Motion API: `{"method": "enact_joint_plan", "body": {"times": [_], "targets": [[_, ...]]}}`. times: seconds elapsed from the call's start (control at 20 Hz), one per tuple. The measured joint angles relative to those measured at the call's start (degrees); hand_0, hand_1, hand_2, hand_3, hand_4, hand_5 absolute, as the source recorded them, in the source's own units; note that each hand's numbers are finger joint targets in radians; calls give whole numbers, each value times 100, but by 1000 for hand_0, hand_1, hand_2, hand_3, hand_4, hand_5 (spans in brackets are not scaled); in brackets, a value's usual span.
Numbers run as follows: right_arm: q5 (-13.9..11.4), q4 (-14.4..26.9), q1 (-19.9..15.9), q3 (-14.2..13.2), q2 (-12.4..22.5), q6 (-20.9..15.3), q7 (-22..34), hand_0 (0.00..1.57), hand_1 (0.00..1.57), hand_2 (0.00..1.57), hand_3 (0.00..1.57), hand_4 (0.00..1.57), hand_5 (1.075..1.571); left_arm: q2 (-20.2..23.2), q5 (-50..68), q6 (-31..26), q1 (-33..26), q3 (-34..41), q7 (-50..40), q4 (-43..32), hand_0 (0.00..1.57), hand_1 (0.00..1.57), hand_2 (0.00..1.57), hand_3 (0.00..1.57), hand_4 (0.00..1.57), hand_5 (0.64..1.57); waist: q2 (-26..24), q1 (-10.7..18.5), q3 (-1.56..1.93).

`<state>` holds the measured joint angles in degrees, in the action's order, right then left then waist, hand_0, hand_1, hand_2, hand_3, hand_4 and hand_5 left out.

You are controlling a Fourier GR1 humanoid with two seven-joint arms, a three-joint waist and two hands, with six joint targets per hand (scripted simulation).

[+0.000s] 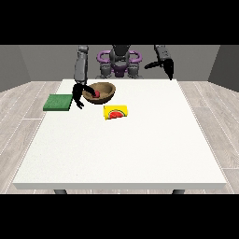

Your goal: Pick the cup and pour the ball into the bowl, then pick the bowl and place it on the pad

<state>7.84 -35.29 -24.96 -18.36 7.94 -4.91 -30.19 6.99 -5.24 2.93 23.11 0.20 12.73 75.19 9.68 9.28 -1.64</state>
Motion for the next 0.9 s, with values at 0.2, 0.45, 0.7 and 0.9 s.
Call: {"method": "enact_joint_plan", "body": {"times": [0.2, 0.45, 0.7, 0.9], "targets": [[-678, -59, 90, 331, 234, -983, 88, 1571, 1571, 1571, 1486, 928, 1563, -25, 16, -84, 133, -67, -18, 38, 0, 0, 0, 0, 714, 1515, 47, 220, -75], [-1231, -84, 66, 697, 337, -1743, 957, 1571, 1571, 1571, 1047, 862, 1567, 4, 127, -215, -6, 12, 64, -188, 0, 0, 0, 0, 955, 1423, -234, 268, -16], [-1616, -145, -229, 1154, 327, -1880, 2664, 1571, 1571, 1571, 858, 823, 1564, 159, 264, -269, -291, 333, 155, -758, 0, 0, 0, 0, 996, 1410, -889, -211, 98], [-1798, -427, -568, 1475, 464, -1533, 3872, 1571, 1571, 1571, 785, 816, 1568, 327, 353, -256, -583, 630, 227, -1196, 0, 0, 0, 0, 1006, 1407, -1475, -724, 132]]}}
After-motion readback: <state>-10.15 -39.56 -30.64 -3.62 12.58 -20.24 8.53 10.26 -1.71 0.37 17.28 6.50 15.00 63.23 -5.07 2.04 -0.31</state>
